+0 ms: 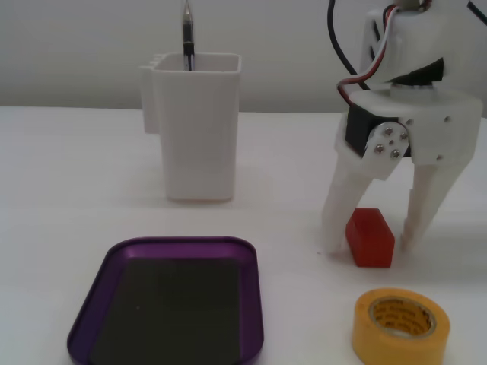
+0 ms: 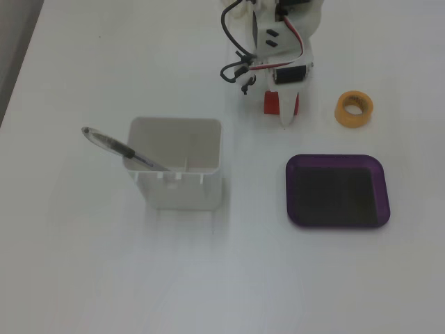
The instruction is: Pick up the red cube and place it in the box.
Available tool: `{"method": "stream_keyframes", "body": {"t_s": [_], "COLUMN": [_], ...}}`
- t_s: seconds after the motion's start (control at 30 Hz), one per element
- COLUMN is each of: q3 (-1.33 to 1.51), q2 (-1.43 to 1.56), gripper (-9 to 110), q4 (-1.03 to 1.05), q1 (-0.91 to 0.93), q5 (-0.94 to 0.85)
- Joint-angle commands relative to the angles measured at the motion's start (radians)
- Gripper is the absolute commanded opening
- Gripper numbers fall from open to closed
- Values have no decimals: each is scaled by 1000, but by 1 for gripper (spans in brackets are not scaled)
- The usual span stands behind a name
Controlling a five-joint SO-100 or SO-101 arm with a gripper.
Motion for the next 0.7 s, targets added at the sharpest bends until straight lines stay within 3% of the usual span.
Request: {"method": "stream_keyframes", "body": {"t_s": [0.0,0.1,0.67], "q3": [-14,-17,-456], "q2": [-11,-6,394], "gripper": [11,-1,-1], "q4": [-5,5,337], "q1": [-2,-2,-37], "q5": [-6,-6,-196]}}
